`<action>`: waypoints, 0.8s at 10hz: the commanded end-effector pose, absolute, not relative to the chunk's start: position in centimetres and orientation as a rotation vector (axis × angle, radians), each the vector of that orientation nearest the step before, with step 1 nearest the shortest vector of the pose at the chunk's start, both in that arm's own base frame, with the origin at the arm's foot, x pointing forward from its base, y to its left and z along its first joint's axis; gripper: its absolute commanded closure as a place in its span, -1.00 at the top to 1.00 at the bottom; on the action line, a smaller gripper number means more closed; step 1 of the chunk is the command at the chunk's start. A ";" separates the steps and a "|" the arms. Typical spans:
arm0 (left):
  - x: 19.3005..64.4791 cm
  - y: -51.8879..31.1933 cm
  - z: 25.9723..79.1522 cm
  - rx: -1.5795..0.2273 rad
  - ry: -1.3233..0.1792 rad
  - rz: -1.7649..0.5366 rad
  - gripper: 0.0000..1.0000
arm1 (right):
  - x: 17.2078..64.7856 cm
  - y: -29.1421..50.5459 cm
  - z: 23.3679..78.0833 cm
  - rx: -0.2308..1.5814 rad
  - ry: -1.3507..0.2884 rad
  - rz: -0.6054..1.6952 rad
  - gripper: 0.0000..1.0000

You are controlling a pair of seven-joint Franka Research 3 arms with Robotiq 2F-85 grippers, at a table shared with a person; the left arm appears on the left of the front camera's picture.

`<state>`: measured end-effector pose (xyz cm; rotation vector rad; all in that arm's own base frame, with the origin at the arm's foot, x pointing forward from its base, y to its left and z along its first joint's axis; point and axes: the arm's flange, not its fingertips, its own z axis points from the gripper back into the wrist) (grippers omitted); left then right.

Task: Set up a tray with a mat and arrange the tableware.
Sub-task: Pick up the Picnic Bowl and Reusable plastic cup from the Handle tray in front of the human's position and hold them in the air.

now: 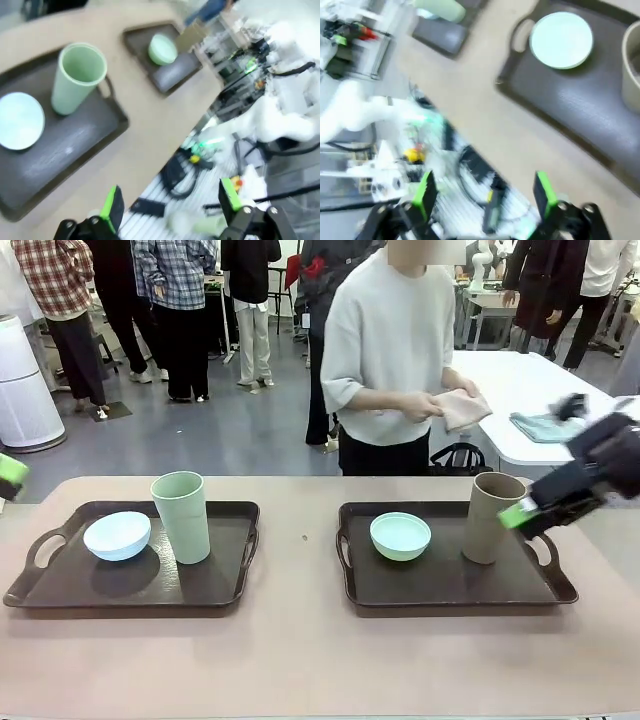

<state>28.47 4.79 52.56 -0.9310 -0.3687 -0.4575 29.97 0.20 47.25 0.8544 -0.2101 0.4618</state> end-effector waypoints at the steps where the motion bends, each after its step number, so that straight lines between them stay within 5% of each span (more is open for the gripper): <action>1: 28.9 8.1 51.9 -1.275 -0.391 -0.282 1.00 | 30.2 -4.3 46.7 1.295 -0.172 0.296 1.00; 5: 27.4 12.9 49.9 -1.552 -0.287 -0.241 1.00 | 29.1 -10.4 45.1 1.670 -0.237 0.301 1.00; 8: 26.3 15.0 49.2 -1.444 -0.235 -0.198 1.00 | 28.3 -12.2 44.8 1.603 -0.216 0.207 1.00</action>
